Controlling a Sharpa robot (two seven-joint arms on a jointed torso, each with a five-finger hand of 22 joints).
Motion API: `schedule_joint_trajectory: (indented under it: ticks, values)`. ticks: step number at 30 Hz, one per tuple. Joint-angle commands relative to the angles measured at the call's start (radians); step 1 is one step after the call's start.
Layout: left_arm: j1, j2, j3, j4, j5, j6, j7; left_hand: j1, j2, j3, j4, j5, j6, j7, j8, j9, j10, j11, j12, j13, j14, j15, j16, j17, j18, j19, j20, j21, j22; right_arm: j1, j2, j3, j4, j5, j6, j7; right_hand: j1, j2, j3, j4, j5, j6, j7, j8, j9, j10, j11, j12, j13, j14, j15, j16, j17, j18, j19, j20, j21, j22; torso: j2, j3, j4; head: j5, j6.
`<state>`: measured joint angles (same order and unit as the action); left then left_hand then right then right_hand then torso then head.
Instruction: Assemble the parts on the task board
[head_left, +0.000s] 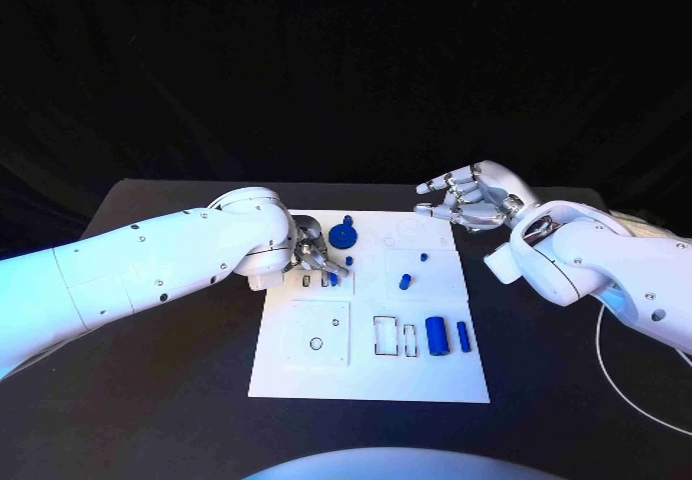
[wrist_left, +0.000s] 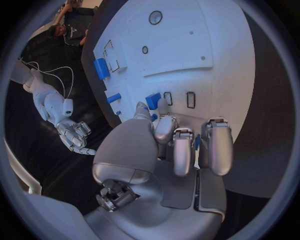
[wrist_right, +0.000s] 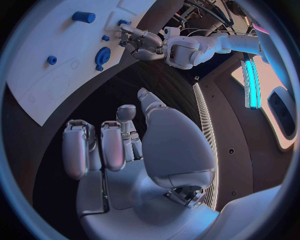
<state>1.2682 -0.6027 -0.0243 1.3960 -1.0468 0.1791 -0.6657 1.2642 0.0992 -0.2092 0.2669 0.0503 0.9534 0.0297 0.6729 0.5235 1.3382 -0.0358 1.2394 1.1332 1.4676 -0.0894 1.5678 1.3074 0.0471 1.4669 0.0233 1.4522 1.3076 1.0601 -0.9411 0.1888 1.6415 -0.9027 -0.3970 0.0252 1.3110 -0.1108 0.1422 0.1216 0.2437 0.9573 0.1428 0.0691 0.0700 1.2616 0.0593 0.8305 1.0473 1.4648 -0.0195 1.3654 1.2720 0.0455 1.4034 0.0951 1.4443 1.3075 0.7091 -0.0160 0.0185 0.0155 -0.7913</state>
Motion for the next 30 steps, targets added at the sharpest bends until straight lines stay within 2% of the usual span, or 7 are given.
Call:
schedule_joint_trajectory:
  ticks: [1,11,15,17,19,23,30]
  values:
    - [0.001,0.004,0.000,-0.001,-0.010,0.030,-0.001,0.016,0.003,0.010,-0.003,0.001,-0.006,0.000,0.008,0.004,0.006,-0.002,0.004,0.001,0.103,-0.006,0.003,0.263,-0.009,0.041,-0.009,0.007,0.094,-0.002,0.001,0.000,0.002,-0.002,0.021,0.000,-0.002,0.009,-0.007,0.002,0.000,0.007,0.003,0.005,0.001,0.004,-0.004,0.002,-0.001,0.043,0.001,-0.004,-0.002,0.016,-0.007,-0.003,-0.004,0.009,0.000,0.0006,0.0001,-0.002,-0.003]
    - [0.001,0.005,0.000,-0.002,-0.005,0.020,-0.002,0.148,0.049,0.121,-0.064,0.004,-0.034,-0.010,-0.003,0.018,-0.004,-0.012,-0.011,-0.007,0.103,-0.014,0.003,0.263,-0.007,0.036,-0.016,-0.003,0.083,-0.002,0.000,0.000,0.003,0.000,0.026,-0.001,-0.003,0.010,-0.009,0.004,-0.002,0.007,0.003,0.004,0.001,0.005,-0.004,0.002,-0.002,0.043,0.001,-0.006,-0.005,0.016,-0.008,-0.003,-0.005,0.007,0.000,0.0008,0.0007,-0.002,-0.005]
    - [0.001,0.005,0.000,-0.004,0.006,0.010,-0.001,0.217,0.043,0.211,-0.096,0.052,-0.056,-0.006,-0.023,0.016,-0.027,-0.010,-0.042,-0.032,0.103,-0.015,0.003,0.263,-0.004,0.030,-0.019,-0.014,0.070,-0.003,0.000,0.000,0.003,0.002,0.029,0.000,-0.003,0.010,-0.009,0.004,-0.002,0.007,0.003,0.004,0.001,0.005,-0.004,0.002,-0.002,0.043,0.001,-0.006,-0.005,0.016,-0.008,-0.003,-0.005,0.007,0.000,0.0008,0.0008,-0.002,-0.006]
    - [0.001,0.004,0.000,-0.005,0.010,0.008,-0.001,0.224,0.013,0.284,-0.093,0.075,-0.063,0.002,-0.034,0.017,-0.043,-0.003,-0.072,-0.060,0.103,-0.009,0.003,0.263,-0.003,0.027,-0.015,-0.020,0.064,-0.004,0.000,0.000,0.003,0.002,0.030,0.000,-0.003,0.010,-0.009,0.004,-0.002,0.007,0.003,0.004,0.001,0.005,-0.004,0.002,-0.002,0.043,0.001,-0.006,-0.005,0.016,-0.008,-0.003,-0.005,0.007,0.000,0.0012,0.0008,-0.001,-0.008]
    - [0.001,0.004,0.000,-0.005,0.015,0.006,-0.001,0.201,-0.065,0.422,-0.072,0.089,-0.064,0.011,-0.045,0.023,-0.043,-0.001,-0.092,-0.076,0.103,0.001,0.003,0.263,0.000,0.028,-0.015,-0.022,0.064,-0.004,0.000,0.000,0.003,0.002,0.032,-0.001,-0.003,0.010,-0.009,0.004,-0.002,0.007,0.003,0.004,0.001,0.005,-0.004,0.002,-0.002,0.043,0.001,-0.006,-0.005,0.016,-0.008,-0.003,-0.005,0.007,0.000,0.0013,0.0010,-0.001,-0.009]
    - [0.001,0.000,0.000,-0.005,0.025,0.004,0.000,0.146,-0.149,0.629,-0.058,0.094,-0.058,0.012,-0.045,0.041,-0.044,0.004,-0.114,-0.096,0.103,0.003,0.003,0.263,0.000,0.027,-0.010,-0.027,0.063,-0.006,0.001,0.000,0.003,0.003,0.035,0.000,-0.004,0.011,-0.010,0.005,-0.004,0.007,0.003,0.004,0.001,0.008,-0.004,0.009,0.002,0.043,0.001,-0.006,-0.004,0.016,-0.007,-0.003,-0.005,0.008,0.000,0.0013,0.0012,0.000,-0.011]
    - [0.001,-0.017,-0.001,0.011,0.075,-0.050,0.011,0.042,-0.231,0.855,-0.105,0.094,-0.054,0.014,-0.027,0.082,-0.036,0.004,-0.131,-0.111,0.103,0.000,0.003,0.263,-0.003,0.031,-0.004,-0.024,0.074,-0.010,0.002,-0.001,0.002,0.005,0.038,0.001,-0.004,0.011,-0.010,0.005,-0.004,0.007,0.003,0.004,0.001,0.008,-0.004,0.009,0.002,0.043,0.001,-0.006,-0.004,0.016,-0.007,-0.003,-0.005,0.008,0.000,0.0010,0.0031,-0.002,-0.010]
